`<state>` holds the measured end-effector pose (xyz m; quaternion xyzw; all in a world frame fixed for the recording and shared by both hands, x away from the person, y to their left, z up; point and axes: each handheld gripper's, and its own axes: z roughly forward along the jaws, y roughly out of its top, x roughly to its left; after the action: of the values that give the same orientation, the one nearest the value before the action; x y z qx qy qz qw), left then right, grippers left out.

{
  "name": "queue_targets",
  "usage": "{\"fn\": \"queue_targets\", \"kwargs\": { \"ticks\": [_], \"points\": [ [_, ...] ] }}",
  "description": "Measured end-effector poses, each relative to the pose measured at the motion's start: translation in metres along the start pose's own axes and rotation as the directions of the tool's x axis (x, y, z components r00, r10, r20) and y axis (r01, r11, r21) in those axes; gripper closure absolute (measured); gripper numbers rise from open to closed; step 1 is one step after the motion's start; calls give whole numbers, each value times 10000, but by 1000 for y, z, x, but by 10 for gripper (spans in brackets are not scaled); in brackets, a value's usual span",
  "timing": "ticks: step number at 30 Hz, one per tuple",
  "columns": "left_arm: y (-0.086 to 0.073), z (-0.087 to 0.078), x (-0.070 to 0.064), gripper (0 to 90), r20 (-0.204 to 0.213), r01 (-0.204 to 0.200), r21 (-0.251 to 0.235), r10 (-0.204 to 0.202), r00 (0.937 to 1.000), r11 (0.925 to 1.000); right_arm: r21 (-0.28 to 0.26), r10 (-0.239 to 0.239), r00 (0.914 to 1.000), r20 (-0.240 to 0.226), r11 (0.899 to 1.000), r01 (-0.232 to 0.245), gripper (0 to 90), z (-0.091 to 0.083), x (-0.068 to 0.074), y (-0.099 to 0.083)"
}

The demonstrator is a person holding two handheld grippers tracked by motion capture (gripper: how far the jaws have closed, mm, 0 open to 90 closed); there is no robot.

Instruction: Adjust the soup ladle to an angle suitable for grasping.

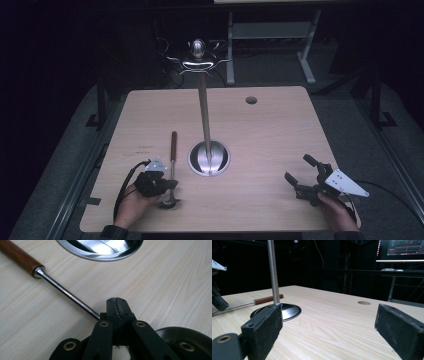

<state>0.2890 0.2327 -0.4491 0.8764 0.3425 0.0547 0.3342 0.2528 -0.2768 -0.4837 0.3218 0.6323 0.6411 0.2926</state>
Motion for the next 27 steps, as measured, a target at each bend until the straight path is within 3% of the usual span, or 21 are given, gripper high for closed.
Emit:
{"fn": "queue_targets", "kwargs": {
  "ticks": [9, 23, 27],
  "points": [
    [-3, -6, 6, 900, -122, 66, 191, -63, 9999, 9998, -7, 13, 10000, -6, 10000, -13, 72, 0, 0, 0],
    [-13, -18, 19, 900, -516, 461, 346, -443, 9977, 9983, -11, 34, 10000, -10, 10000, -34, 72, 0, 0, 0],
    [-14, -20, 21, 900, -458, 583, 300, -569, 9973, 9978, -9, 45, 10000, -15, 10000, -45, 72, 0, 0, 0]
  ]
}}
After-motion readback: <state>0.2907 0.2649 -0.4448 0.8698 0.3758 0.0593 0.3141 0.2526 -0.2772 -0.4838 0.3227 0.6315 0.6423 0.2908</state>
